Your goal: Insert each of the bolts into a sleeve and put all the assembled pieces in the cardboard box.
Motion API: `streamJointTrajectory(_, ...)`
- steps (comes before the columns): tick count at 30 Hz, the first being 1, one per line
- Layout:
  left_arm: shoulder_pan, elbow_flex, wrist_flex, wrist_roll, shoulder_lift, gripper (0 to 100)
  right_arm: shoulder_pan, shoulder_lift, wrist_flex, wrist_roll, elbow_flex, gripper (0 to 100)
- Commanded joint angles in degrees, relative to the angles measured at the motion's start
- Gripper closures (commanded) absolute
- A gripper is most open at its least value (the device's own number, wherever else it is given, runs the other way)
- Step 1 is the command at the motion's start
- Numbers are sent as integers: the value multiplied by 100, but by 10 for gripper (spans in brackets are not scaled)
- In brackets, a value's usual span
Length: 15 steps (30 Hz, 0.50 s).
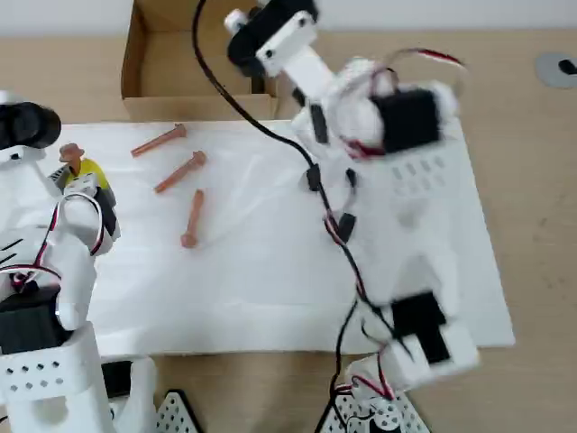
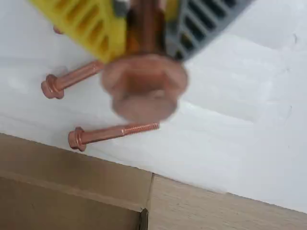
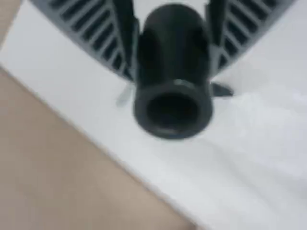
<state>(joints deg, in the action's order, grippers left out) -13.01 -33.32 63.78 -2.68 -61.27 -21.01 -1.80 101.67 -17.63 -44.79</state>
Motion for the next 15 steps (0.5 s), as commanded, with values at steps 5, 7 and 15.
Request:
streamJointTrajectory(5, 79, 853, -105, -9, -110, 991, -989, -2290, 79, 1011, 752, 988)
streamJointTrajectory(7, 79, 1020, -88, -9, -110, 991, -1209, -2721, 70, 1292, 1332, 988)
streamJointTrajectory(15, 563, 1495, 396, 149, -321, 991, -1376, -4585, -1512, 2110, 4251, 988)
